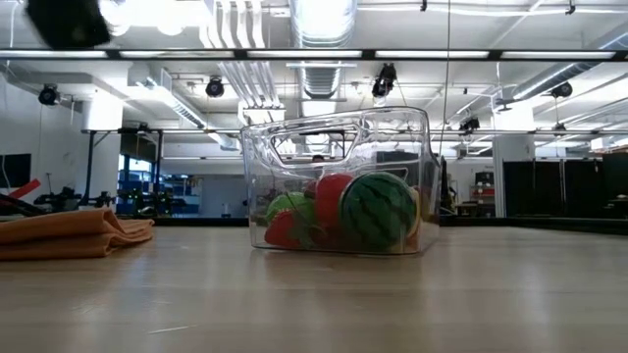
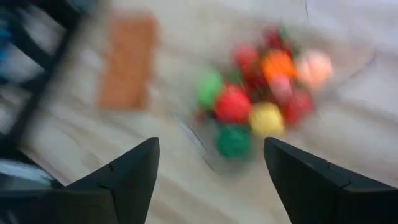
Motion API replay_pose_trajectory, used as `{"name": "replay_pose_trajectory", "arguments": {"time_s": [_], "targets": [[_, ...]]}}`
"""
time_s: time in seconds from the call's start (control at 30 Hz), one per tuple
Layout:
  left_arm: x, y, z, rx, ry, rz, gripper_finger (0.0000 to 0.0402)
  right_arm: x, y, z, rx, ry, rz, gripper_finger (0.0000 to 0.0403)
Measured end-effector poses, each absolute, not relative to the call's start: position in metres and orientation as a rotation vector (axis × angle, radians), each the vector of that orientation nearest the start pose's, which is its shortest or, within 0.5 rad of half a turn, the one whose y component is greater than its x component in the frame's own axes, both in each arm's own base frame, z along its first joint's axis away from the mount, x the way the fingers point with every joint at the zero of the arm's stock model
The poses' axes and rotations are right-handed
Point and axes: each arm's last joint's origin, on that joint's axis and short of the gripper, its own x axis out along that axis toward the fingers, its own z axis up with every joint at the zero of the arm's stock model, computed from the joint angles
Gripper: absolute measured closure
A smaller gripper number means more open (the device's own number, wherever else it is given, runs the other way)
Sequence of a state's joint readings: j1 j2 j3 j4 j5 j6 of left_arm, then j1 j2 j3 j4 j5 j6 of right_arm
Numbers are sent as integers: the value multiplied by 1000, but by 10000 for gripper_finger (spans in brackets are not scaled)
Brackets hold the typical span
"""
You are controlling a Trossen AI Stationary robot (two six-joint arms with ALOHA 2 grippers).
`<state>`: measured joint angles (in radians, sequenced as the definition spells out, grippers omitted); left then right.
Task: Pick and placing Produce into tupperware
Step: Return to Home Position
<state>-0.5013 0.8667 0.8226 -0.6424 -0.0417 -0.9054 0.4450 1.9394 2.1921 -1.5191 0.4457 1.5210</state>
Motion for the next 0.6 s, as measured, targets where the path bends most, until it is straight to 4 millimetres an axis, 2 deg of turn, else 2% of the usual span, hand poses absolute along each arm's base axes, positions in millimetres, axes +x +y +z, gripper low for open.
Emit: {"name": "replay_pose_trajectory", "arguments": {"time_s": [0.03, 0.1, 0.13, 0.2, 0.33, 0.47, 0.53, 0.6], "targets": [[153, -84, 297, -653, 760, -162, 114, 328, 152, 388, 803, 760, -789, 122], [157, -87, 306, -581, 604, -266, 114, 319, 171, 401, 653, 570, -711, 122], [157, -86, 309, -545, 539, -300, 114, 316, 178, 403, 591, 495, -707, 122], [157, -81, 306, -496, 464, -320, 114, 313, 182, 397, 559, 475, -730, 122], [152, -63, 289, -505, 380, -351, 114, 319, 178, 364, 555, 528, -811, 122], [132, -45, 287, -524, 194, -445, 114, 330, 174, 326, 572, 627, -794, 122], [122, -36, 285, -526, 147, -409, 114, 327, 162, 322, 556, 653, -775, 122], [113, -29, 285, -518, 113, -377, 114, 312, 142, 331, 554, 629, -795, 122]]}}
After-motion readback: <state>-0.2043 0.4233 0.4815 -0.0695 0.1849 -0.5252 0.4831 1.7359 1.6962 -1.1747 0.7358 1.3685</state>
